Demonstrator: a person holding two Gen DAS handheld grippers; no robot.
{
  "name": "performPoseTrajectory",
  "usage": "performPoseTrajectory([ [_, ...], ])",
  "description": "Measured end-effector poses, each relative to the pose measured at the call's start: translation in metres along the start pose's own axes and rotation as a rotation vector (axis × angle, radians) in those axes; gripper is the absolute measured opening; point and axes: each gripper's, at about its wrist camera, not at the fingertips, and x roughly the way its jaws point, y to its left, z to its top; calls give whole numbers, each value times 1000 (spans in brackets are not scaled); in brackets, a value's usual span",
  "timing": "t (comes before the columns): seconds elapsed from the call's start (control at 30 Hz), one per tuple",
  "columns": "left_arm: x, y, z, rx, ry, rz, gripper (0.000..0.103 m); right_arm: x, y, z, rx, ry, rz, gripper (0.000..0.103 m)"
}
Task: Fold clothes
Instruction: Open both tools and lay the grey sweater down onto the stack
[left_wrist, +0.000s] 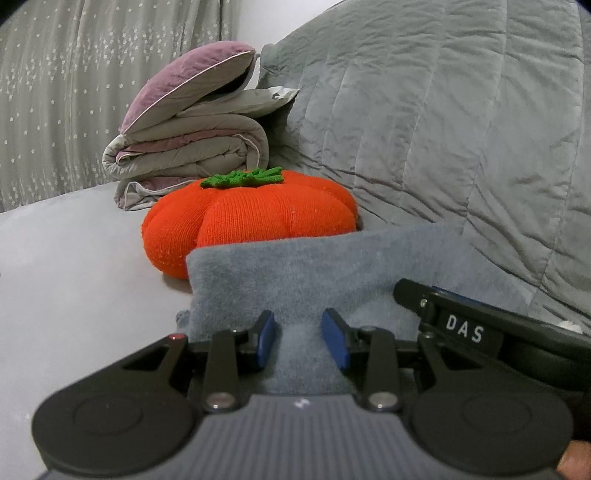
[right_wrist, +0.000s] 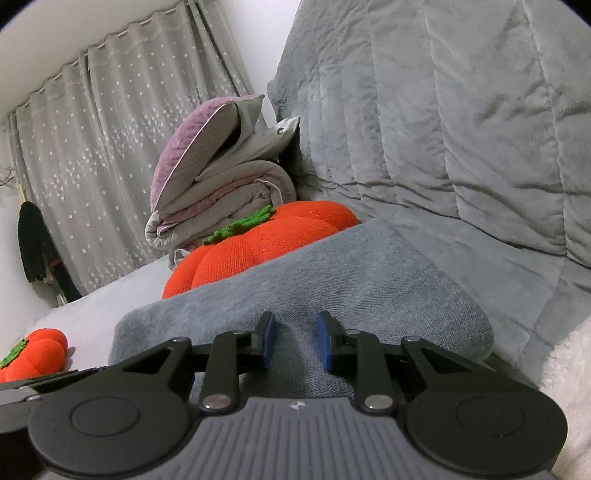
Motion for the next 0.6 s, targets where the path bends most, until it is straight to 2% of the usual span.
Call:
performPoseTrajectory([
  [0.6, 4, -2, -5, 35, -2, 10, 31, 1, 3, -1, -21, 1, -11, 23],
])
